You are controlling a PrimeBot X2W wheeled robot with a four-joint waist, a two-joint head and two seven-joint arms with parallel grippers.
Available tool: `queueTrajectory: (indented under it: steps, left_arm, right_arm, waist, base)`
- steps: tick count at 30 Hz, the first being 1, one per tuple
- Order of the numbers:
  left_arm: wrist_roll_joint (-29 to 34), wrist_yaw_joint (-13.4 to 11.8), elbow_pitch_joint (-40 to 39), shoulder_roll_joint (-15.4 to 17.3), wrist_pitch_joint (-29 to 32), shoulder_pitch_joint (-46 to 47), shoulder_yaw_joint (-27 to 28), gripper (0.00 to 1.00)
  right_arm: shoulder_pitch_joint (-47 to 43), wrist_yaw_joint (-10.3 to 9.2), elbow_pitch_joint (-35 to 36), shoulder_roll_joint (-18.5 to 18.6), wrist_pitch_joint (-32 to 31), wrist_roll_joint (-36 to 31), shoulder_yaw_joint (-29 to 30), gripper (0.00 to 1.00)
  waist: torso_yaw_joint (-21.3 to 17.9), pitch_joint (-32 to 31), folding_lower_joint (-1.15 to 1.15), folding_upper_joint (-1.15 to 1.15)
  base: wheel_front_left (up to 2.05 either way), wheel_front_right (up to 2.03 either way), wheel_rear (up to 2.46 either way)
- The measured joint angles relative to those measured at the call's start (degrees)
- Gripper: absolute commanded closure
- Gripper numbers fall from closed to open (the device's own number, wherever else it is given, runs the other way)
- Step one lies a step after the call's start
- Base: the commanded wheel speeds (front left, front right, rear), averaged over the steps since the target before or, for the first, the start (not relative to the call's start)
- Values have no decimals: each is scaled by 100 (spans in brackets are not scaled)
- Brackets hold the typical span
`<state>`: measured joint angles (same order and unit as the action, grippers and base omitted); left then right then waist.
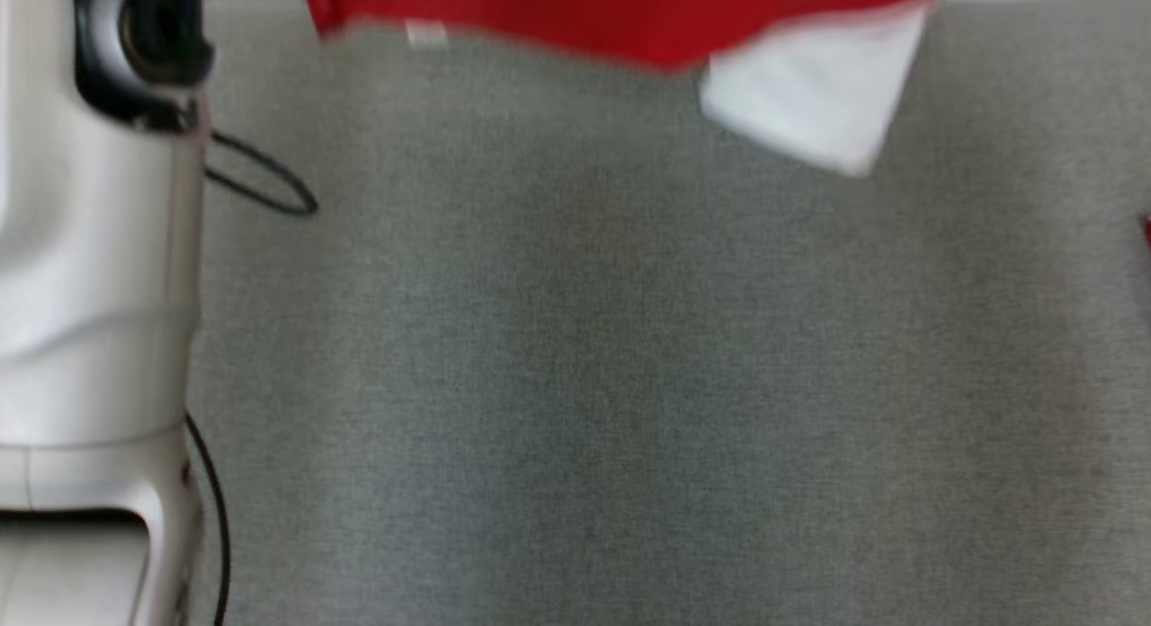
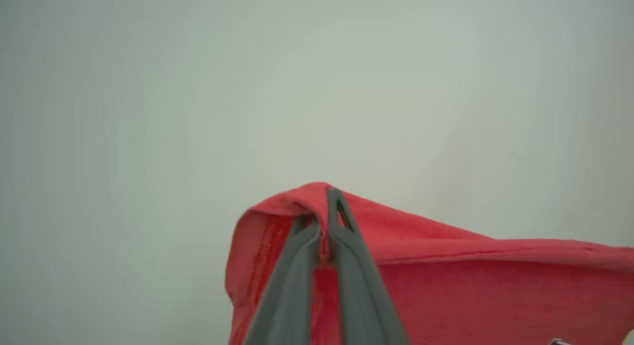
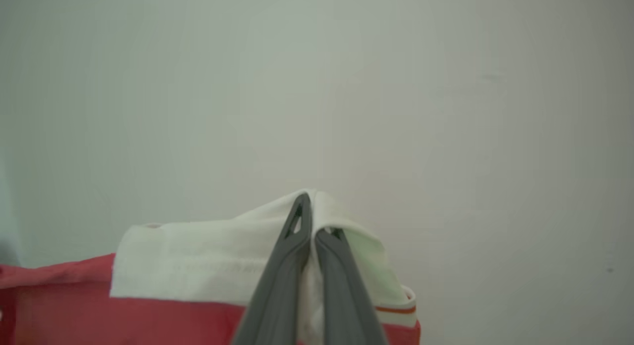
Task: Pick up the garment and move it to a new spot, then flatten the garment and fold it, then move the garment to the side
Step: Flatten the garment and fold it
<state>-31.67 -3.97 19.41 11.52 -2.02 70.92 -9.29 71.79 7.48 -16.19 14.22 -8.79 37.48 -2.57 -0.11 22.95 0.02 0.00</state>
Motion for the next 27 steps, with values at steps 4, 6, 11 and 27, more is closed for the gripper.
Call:
queueTrajectory:
  steps: [4,6,11,27]
  left_arm:
    - [307,182,745,-86,-984,621,-64,100]
    - [297,335,1079,-230,-1172,683,-53,100]
    - [343,645,1600,-497,-1292,13,13,100]
    - [383,1077,803,-842,-1284,-4818,459,100]
  right_arm:
    - [633,0,-386,-132,605,-142,-165,100]
    - [642,-1,-579,-127,730,-34,-361,100]
    - [-354,-1,-620,176,1090,452,-1113,100]
    - [-5044,0,495,1761,1393,1809,-2911,100]
  waist:
    - [30,414,0,0]
    - [50,566,0,0]
    - [129,588,0,0]
    - [138,-528,-3,0]
  base:
    - [0,0,0]
    - [0,0,0]
    - [0,0,0]
    - [0,0,0]
